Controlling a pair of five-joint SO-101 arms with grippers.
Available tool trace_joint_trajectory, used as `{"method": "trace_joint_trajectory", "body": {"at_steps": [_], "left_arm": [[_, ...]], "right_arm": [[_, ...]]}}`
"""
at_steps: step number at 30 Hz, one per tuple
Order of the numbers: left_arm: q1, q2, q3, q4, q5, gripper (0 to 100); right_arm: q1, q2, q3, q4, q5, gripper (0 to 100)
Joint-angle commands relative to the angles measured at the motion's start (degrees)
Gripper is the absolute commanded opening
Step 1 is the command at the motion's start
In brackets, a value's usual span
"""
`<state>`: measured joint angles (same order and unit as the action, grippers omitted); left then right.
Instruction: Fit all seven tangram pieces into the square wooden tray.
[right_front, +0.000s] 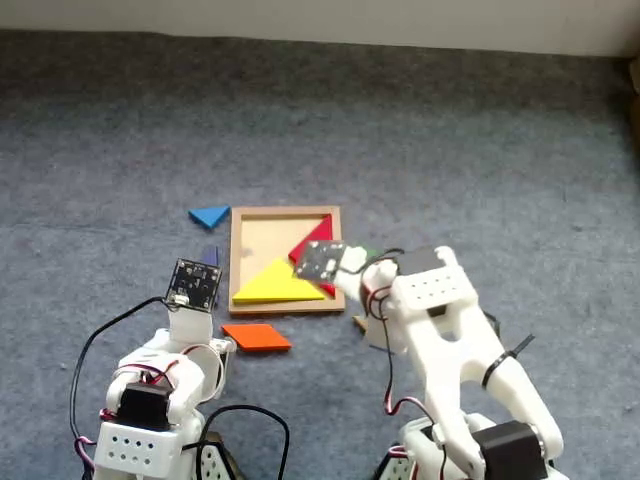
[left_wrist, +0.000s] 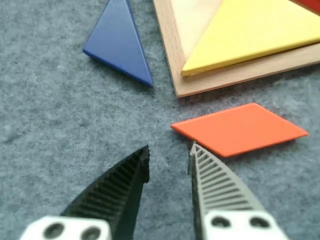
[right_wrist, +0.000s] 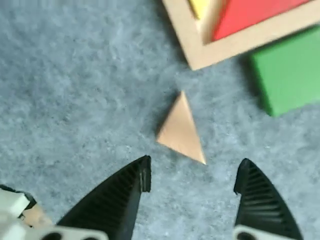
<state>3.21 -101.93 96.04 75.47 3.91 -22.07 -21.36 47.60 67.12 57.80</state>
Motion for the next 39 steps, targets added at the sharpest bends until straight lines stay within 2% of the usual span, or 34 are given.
{"method": "trace_joint_trajectory", "body": {"at_steps": [1, 8, 20, 25, 28, 31, 36, 39], "left_arm": [[0.9, -2.1, 1.1, 0.2, 0.4, 15], [0.9, -2.1, 1.1, 0.2, 0.4, 15], [0.9, -2.1, 1.1, 0.2, 0.4, 15], [0.9, -2.1, 1.1, 0.2, 0.4, 15], [0.9, -2.1, 1.1, 0.2, 0.4, 15], [0.9, -2.1, 1.1, 0.2, 0.4, 15], [0.9, -2.1, 1.1, 0.2, 0.4, 15], [0.9, -2.1, 1.1, 0.2, 0.4, 15]], "right_arm": [[-4.8, -0.2, 4.4, -3.7, 1.1, 26.6], [-5.1, -0.2, 9.5, -11.8, 1.0, 26.4], [-5.1, 0.0, 10.1, -12.2, 1.0, 26.1], [-4.0, 9.1, 9.4, -14.5, 1.1, 17.1], [-2.5, 15.1, 7.0, -13.0, 1.0, 15.1], [-2.2, 16.0, 1.1, -10.5, 1.0, 14.9], [-2.2, 15.6, 2.0, -10.5, 0.9, 14.6], [-2.1, 14.0, 1.9, -10.2, 0.7, 11.0]]}}
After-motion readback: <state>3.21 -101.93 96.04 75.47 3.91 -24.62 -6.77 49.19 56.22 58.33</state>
